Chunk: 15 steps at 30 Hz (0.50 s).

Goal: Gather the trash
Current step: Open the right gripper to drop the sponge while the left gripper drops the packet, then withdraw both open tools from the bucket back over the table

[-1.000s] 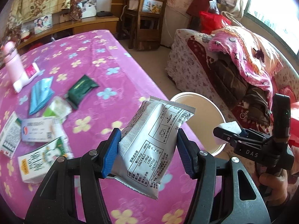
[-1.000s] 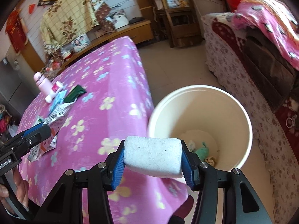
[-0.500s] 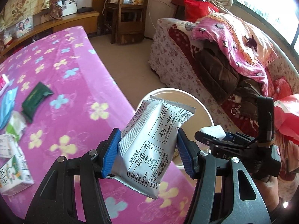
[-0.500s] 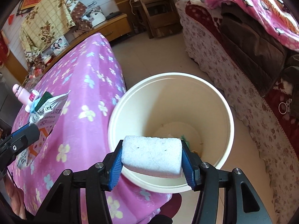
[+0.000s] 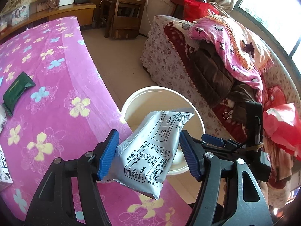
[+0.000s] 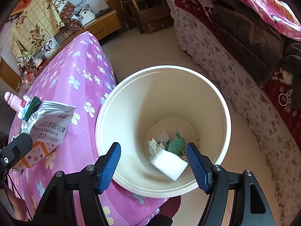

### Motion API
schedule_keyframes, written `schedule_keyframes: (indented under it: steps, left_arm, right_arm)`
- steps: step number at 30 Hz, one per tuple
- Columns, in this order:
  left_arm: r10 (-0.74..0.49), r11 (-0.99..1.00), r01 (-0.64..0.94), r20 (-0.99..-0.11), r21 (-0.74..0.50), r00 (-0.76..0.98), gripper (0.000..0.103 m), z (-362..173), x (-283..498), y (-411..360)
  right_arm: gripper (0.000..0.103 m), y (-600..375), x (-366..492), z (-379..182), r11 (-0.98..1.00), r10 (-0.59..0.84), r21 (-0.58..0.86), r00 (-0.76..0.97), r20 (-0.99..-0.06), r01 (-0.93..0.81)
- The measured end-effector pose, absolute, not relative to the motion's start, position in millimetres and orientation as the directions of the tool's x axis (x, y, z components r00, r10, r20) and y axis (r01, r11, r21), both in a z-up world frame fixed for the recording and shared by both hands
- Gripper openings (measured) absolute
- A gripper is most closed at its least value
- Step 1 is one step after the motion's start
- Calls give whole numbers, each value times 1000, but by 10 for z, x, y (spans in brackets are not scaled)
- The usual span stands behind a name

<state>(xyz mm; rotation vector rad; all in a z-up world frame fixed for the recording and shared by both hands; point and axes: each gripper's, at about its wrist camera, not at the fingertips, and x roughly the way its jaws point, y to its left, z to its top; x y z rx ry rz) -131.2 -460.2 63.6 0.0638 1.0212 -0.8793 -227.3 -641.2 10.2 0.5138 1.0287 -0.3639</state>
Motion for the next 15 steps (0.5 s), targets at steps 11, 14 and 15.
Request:
schedule_keyframes:
  steps: [11, 14, 15]
  left_arm:
    - [-655, 638, 651, -734, -411, 180, 73, 668, -1250, -4582]
    - [-658, 644, 645, -727, -410, 195, 74, 702, -1231, -4589]
    - [-657, 646, 644, -728, -410, 196, 74, 703, -1227, -4586]
  right_arm:
    - [70, -6403, -2323, 152, 818, -49, 241, 482, -875, 522]
    - [70, -6414, -2346, 165, 817, -52, 241, 483, -874, 524]
    - [70, -6417, -2353, 171, 817, -54, 240, 484, -874, 525]
